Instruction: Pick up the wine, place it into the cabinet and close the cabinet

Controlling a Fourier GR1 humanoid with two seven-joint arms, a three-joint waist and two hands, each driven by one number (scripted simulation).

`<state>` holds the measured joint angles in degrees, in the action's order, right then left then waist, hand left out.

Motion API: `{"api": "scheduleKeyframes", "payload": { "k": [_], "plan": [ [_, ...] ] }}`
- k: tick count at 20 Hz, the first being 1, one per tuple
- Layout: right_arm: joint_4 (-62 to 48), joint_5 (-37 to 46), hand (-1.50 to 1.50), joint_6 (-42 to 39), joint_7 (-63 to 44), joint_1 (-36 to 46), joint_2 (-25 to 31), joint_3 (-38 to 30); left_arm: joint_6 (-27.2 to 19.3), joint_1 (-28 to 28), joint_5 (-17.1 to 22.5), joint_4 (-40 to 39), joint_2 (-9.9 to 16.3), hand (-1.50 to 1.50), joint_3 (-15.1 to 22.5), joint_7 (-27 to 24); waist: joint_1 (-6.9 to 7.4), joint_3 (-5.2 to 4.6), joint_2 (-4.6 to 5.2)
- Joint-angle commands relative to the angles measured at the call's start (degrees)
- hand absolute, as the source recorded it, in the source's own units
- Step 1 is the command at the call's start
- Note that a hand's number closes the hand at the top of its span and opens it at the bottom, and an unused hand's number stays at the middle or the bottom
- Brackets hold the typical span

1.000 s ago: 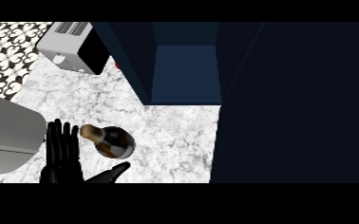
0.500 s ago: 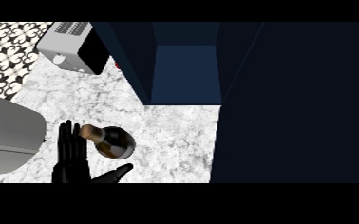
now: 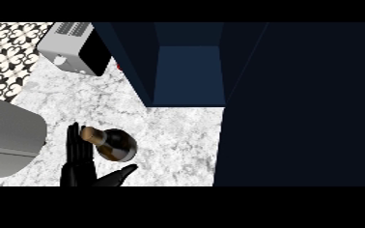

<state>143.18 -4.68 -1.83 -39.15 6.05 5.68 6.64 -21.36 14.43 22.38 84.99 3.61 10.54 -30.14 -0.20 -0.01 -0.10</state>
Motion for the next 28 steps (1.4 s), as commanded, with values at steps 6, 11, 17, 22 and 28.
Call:
{"api": "scheduleKeyframes", "payload": {
  "k": [6, 11, 17, 22, 28],
  "plan": [
    [6.7, -2.6, -1.5, 0.1, -3.8, -0.2, -0.5, 0.2, 4.5, -5.9, 0.9, -11.7, -1.0, -1.5, -4.5, -4.2, -0.03, -0.02, 0.05],
    [6.6, -2.3, -1.5, -1.3, -1.0, -2.6, -1.0, 0.3, 4.9, -6.8, 0.8, -12.4, -1.9, -1.5, -4.8, -3.9, 0.07, 0.0, 0.03],
    [8.5, -3.7, -1.5, 0.1, -6.6, 2.6, 0.7, -2.5, 7.9, -10.4, 2.0, -19.3, -3.6, -1.5, -6.4, -6.6, -0.09, -0.03, 0.03],
    [11.0, -0.9, -1.5, 0.3, -7.0, -1.0, -0.8, 2.1, 9.8, -10.5, 2.6, -20.8, -3.6, -1.5, -7.4, -9.0, -0.18, -0.04, -0.02],
    [6.2, -6.0, -1.5, -2.7, -2.1, -2.2, 0.6, -4.1, 17.2, -14.7, 4.8, -26.0, -3.0, 1.5, -7.0, -9.8, -0.24, 0.0, 0.07]
  ]
}}
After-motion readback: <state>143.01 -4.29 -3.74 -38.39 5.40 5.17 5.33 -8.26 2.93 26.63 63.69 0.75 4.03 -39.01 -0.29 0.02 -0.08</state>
